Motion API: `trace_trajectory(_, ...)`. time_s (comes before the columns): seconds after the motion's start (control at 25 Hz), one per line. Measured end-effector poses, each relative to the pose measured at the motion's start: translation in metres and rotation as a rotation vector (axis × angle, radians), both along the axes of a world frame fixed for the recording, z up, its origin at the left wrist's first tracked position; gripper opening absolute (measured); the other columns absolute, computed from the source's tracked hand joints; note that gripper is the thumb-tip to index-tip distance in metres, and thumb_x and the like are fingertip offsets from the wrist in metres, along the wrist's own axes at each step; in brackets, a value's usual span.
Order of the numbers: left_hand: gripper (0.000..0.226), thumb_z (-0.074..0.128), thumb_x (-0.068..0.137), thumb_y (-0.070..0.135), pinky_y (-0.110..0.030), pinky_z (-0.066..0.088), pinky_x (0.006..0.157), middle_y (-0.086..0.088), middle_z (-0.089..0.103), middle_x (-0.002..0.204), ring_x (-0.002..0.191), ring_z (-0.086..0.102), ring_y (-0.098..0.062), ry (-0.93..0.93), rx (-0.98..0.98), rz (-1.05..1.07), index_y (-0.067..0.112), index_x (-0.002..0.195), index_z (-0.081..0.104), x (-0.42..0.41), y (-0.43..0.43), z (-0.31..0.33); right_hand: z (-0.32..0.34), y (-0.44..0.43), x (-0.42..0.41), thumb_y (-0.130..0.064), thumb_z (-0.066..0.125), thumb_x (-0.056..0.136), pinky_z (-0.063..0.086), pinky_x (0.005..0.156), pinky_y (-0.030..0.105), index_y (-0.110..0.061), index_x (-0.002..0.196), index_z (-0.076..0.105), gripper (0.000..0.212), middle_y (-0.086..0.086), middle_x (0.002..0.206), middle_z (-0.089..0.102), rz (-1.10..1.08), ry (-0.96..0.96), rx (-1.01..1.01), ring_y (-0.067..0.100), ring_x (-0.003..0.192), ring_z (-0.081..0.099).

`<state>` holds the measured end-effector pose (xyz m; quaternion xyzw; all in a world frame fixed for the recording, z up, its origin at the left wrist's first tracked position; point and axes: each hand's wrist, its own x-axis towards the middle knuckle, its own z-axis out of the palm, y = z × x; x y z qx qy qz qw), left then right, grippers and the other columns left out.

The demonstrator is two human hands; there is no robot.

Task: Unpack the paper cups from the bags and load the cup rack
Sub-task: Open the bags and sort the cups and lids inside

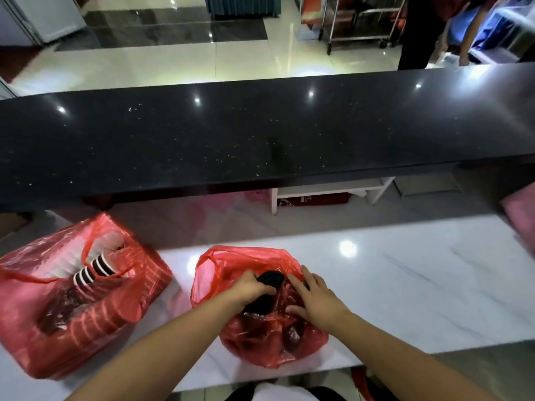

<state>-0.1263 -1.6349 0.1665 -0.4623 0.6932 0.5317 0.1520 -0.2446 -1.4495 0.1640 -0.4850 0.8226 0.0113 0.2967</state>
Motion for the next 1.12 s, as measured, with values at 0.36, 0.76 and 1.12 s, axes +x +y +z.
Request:
trace_trajectory(0.36, 0.041, 0.082, 0.077, 0.032, -0.028, 0.046, 0.073, 0.001, 0.068, 0.098, 0.090, 0.063, -0.016, 0.047, -0.355, -0.023, 0.017, 0.106, 0.056, 0.011, -0.008, 0.058, 0.030, -0.022, -0.013, -0.071, 0.032, 0.092, 0.018, 0.119, 0.059, -0.028, 0.149, 0.036, 0.071, 0.006, 0.157, 0.037, 0.120, 0.303, -0.342, 0.030, 0.145, 0.033)
trace_trajectory(0.76, 0.014, 0.073, 0.091, 0.015, -0.036, 0.060, 0.077, -0.019, 0.073, 0.107, 0.083, 0.069, -0.019, 0.302, -0.064, 0.356, 0.010, 0.104, 0.070, 0.122, -0.018, 0.130, 0.086, -0.102, 0.037, -0.045, 0.080, 0.079, 0.043, 0.110, 0.036, -0.018, 0.146, 0.037, 0.083, 0.006, 0.154, 0.034, 0.622, -0.175, -0.661, 0.026, 0.136, 0.044)
trace_trajectory(1.12, 0.031, 0.079, 0.081, 0.032, -0.046, 0.060, 0.074, -0.010, 0.066, 0.100, 0.084, 0.068, -0.022, 0.467, -0.169, 0.688, 0.022, 0.097, 0.055, 0.404, 0.041, 0.140, 0.111, -0.121, 0.286, -0.042, 0.077, 0.080, 0.053, 0.097, 0.039, -0.019, 0.135, 0.038, 0.071, 0.013, 0.146, 0.038, 1.031, -0.230, -0.727, 0.032, 0.119, 0.055)
